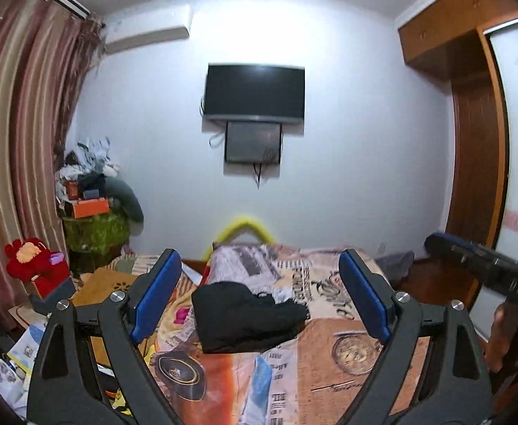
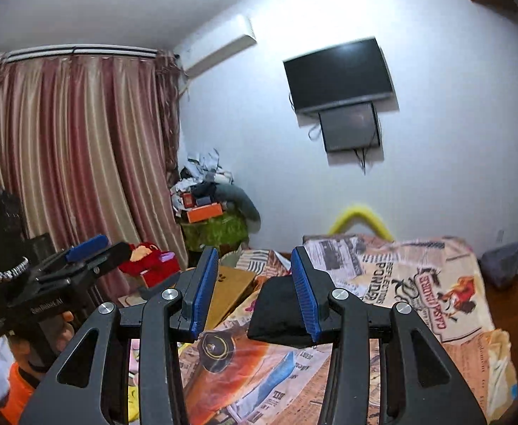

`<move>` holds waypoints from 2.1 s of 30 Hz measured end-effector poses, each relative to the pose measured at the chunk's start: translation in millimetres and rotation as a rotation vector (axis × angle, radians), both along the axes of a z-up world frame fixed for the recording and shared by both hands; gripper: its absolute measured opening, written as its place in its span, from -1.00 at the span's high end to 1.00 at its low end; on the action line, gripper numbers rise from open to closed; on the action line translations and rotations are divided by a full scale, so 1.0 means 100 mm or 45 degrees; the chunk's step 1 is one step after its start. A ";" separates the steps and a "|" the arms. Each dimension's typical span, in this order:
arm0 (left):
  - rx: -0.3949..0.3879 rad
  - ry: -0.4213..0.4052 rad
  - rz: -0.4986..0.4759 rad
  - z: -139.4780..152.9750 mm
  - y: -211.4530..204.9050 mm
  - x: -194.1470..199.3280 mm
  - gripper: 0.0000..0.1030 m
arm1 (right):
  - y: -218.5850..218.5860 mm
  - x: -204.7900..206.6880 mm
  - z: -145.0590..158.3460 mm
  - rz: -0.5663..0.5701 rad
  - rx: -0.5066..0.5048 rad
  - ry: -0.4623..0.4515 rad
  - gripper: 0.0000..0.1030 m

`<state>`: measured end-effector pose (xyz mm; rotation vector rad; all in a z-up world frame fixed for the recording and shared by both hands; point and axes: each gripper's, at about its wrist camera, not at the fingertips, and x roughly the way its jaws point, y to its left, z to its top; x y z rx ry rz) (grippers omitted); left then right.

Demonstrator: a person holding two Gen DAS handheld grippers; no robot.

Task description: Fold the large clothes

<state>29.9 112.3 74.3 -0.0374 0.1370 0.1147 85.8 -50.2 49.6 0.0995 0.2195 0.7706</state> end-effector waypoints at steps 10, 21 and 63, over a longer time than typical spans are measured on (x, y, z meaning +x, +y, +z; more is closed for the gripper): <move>0.026 -0.107 0.091 -0.14 -0.29 -0.46 -0.99 | 0.02 -0.31 -0.13 -0.179 -0.046 -0.133 -0.76; -0.044 -0.066 0.120 -0.24 -0.24 -0.48 -0.99 | -0.04 -0.30 -0.06 -0.225 -0.011 -0.110 -0.98; -0.081 0.036 0.134 -0.47 -0.16 -0.27 -0.99 | -0.14 -0.34 -0.20 -0.226 -0.062 -0.021 -0.98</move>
